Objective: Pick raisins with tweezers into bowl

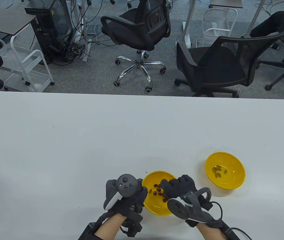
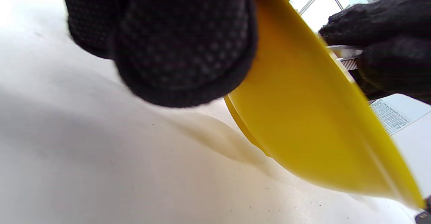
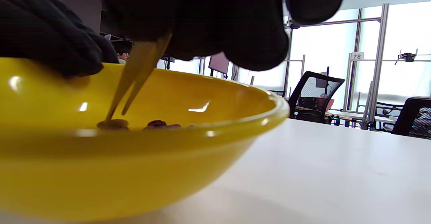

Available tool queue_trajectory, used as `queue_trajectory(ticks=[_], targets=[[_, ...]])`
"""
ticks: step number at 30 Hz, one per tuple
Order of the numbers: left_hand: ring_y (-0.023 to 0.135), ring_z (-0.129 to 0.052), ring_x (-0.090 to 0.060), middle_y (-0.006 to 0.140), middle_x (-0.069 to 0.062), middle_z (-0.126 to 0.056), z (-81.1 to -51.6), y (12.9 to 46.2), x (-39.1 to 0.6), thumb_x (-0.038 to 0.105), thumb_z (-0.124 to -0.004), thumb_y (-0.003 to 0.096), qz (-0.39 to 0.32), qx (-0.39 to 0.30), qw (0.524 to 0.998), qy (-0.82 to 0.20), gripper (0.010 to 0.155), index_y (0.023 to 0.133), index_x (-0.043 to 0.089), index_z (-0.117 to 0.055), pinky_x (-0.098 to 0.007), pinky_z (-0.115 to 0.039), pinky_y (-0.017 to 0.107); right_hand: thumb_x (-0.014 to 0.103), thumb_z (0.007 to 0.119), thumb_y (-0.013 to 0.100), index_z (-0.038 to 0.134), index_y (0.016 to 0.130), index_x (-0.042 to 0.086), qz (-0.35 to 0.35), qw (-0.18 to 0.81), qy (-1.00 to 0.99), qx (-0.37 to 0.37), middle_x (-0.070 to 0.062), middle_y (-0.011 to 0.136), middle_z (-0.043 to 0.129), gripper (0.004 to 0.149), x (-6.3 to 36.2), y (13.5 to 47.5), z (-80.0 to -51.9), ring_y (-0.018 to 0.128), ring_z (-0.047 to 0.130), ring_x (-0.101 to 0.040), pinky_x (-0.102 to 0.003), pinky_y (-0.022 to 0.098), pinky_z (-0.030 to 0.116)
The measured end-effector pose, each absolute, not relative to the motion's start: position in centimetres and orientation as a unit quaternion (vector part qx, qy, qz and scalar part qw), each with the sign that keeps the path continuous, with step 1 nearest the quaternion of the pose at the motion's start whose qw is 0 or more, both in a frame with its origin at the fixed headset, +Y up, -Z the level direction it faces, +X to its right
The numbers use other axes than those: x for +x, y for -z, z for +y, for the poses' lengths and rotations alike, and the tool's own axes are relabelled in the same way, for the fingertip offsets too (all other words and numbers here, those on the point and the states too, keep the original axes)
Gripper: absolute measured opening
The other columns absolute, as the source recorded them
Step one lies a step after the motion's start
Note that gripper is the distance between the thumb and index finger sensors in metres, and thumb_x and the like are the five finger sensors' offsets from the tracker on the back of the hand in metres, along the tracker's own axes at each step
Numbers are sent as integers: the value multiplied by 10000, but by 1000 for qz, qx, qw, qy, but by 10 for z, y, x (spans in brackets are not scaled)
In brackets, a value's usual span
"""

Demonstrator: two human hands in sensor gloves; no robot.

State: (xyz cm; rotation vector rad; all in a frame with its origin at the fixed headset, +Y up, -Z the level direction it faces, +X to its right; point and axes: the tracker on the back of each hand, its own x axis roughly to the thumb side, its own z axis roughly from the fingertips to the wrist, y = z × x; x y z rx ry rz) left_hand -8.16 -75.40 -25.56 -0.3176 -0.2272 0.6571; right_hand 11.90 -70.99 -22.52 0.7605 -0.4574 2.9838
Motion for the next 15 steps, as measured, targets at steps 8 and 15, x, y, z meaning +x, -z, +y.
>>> queue_trajectory(ticks=[8, 15], targets=[[166, -1052, -70, 438, -81, -1040, -754, 255, -80, 320, -598, 551, -118, -155, 927, -321, 565, 953, -77, -598, -426, -877, 434, 323, 791, 410, 909, 809, 177, -146, 11, -958, 248, -10, 668, 904, 441, 118, 225, -709, 524, 967, -188, -557, 610, 674], [166, -1052, -71, 438, -81, -1040, -754, 255, -81, 320, -598, 551, -117, -154, 927, -322, 564, 952, -76, -599, -427, -877, 433, 315, 788, 408, 916, 795, 171, -154, 8, -958, 240, -16, 658, 903, 433, 119, 225, -708, 512, 963, -188, -558, 609, 674]])
